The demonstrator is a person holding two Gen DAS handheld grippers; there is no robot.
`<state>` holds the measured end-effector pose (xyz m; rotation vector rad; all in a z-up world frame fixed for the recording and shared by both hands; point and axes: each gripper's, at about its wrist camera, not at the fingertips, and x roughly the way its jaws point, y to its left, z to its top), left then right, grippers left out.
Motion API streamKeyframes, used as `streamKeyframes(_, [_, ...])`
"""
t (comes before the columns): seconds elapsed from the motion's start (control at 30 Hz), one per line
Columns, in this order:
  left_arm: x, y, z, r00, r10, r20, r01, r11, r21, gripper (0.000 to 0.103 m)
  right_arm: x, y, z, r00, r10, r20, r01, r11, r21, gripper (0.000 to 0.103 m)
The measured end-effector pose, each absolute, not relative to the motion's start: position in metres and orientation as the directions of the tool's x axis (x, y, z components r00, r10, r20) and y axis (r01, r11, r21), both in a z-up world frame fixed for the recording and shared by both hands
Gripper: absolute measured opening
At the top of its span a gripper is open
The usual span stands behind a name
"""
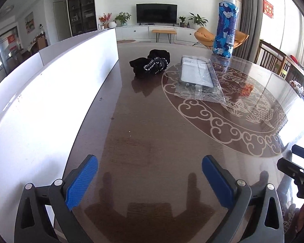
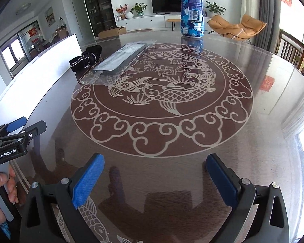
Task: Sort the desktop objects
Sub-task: 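Move both open tools back over the table, then lower the right tool onto the bagged black phone case and close it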
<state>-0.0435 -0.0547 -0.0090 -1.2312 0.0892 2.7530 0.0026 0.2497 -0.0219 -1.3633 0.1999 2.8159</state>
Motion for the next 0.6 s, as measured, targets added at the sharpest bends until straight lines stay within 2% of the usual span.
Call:
streamKeyframes(0.13, [-0.047, -0.057, -0.012, -0.641, 0.089, -0.763, -0.13, -0.991, -0.006, 0.103, 0.008, 0.257, -0.015, -0.662, -0.111, -0.741, -0.042, -0.982, 0.185, 0.101])
streamKeyframes(0.23, [-0.049, -0.059, -0.013, -0.634, 0.101, -0.767, -0.125, -0.992, -0.027, 0.103, -0.017, 0.247, -0.009, -0.642, -0.112, -0.759, -0.009, -0.988, 0.153, 0.101])
streamKeyframes(0.33, [-0.051, -0.065, -0.014, -0.628, 0.12, -0.769, -0.113, -0.992, -0.063, 0.103, -0.067, 0.234, 0.003, -0.631, -0.156, -0.76, 0.036, -0.984, 0.173, 0.101])
streamKeyframes(0.47, [-0.053, -0.075, -0.017, -0.614, 0.157, -0.773, -0.094, -0.988, -0.126, 0.103, -0.15, 0.218, 0.01, -0.584, -0.19, -0.789, 0.006, -0.973, 0.23, 0.101])
streamKeyframes(0.6, [-0.052, -0.078, -0.016, -0.621, 0.174, -0.764, -0.087, -0.984, -0.153, 0.103, -0.225, 0.193, 0.005, -0.524, -0.144, -0.839, -0.024, -0.983, 0.183, 0.101])
